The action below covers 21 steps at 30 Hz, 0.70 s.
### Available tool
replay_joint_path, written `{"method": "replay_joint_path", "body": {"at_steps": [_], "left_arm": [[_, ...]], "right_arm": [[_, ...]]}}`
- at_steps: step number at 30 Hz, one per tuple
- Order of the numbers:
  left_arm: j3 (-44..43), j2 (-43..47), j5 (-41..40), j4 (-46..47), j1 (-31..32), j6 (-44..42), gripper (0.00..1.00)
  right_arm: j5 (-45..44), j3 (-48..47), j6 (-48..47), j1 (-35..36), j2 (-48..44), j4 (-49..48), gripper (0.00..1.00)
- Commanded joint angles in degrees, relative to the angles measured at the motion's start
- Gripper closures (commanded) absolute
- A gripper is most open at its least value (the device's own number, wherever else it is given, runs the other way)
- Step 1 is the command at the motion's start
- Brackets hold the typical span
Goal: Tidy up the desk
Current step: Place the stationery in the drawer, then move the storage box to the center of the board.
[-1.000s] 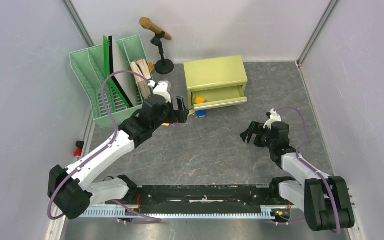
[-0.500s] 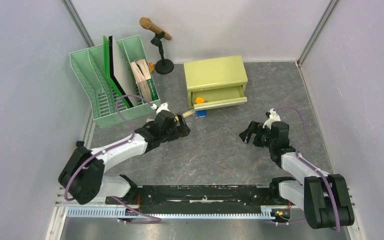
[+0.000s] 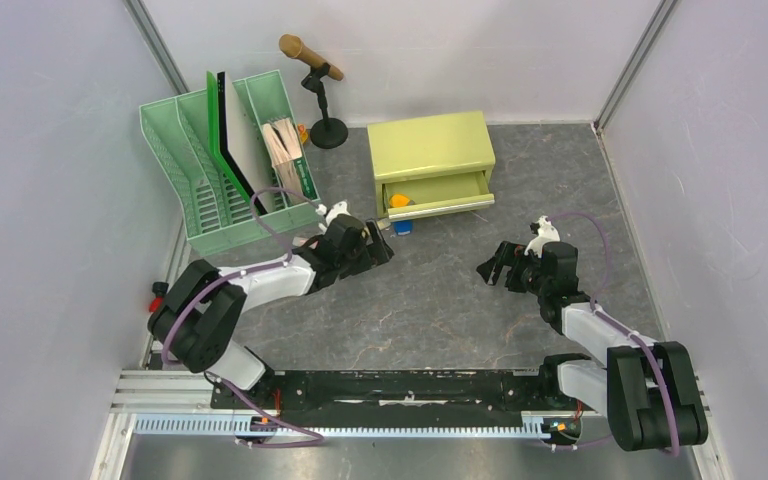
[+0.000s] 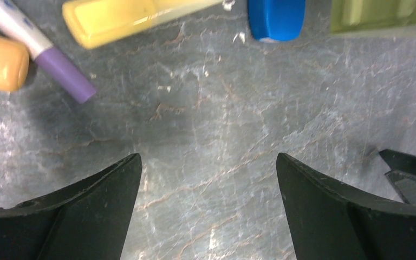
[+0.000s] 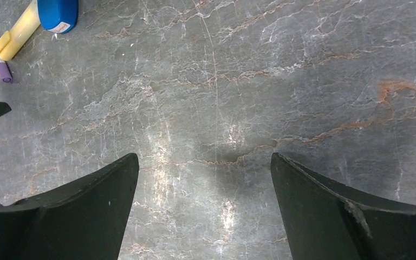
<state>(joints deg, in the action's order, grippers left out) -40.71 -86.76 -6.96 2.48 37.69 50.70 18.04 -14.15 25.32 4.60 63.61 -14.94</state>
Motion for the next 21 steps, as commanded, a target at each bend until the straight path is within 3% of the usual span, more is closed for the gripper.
{"method": "replay_joint_path", "body": {"at_steps": [1,6,10,14,21], "left_arm": [[-5.3,-2.4,-4.8,3.6,0.0,-2.4,0.03],[-9.7,-6.4,-5.3,3.2,-1.1,-3.2,0.08],[-12.1,-8.1,-10.4,2.2,-1.4,-4.0,0.16],[-16.6,-10.2,-14.9,-4.0,-1.5,-6.9,0.15],[-18.1,-10.7,-16.0,-5.4,-3.9,-6.9,0.17]], "right_arm": [[1.1,-0.4,0.8,-0.2,0.9,-0.9,0.02],[0.5,-1.4,-0.7,-0.2,1.0,0.8,0.02],[0.1,-1.2,-0.5,-0.2,1.3,0.6,0.02],[0.6,-1.1,-0.2,-0.3,1.7,0.1,0.02],[0.3,-1.2,-0.5,-0.2,1.8,0.2,0.02]]}}
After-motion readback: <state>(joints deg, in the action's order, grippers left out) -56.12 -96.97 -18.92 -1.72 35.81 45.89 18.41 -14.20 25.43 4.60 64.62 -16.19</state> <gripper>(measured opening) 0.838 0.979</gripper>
